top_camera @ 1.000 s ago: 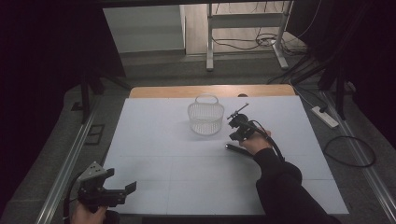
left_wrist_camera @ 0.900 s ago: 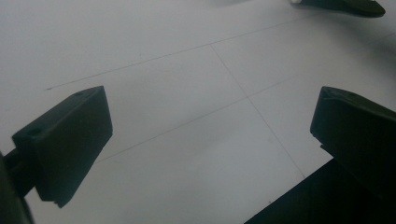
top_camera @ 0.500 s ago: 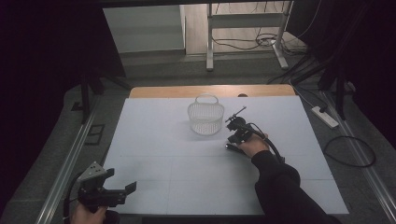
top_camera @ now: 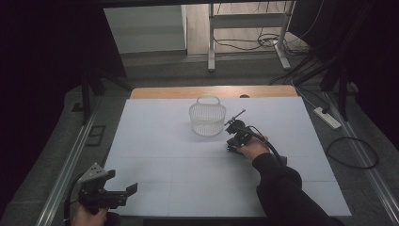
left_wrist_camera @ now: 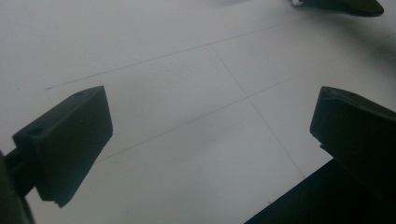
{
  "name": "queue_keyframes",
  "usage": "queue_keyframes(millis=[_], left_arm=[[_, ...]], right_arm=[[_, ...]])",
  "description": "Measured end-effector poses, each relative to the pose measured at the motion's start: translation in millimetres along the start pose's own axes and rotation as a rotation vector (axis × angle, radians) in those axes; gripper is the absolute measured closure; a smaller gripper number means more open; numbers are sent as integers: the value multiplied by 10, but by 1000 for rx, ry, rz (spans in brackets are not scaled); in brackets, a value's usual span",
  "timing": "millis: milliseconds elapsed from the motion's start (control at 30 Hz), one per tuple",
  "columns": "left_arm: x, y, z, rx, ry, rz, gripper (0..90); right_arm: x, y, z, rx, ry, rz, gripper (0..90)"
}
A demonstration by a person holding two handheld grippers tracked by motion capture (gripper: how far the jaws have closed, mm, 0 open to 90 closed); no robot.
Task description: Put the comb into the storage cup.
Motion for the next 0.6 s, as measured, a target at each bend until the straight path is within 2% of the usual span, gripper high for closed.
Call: queue_keyframes(millis=[600], left_arm=[[-2, 0, 0, -3, 1, -3, 0]], right_arm=[[-86, 186, 182, -34, -30, 25, 891]])
Point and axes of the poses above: each handheld gripper's, and its own axes: x roughly forward along the jaws, y roughly out of its underside, z roughly to its left, the point moved 1 cm from there along x, roughly forward along the jaws, and after that the axes turned 4 degrees about -x, right-handed, at the moved point
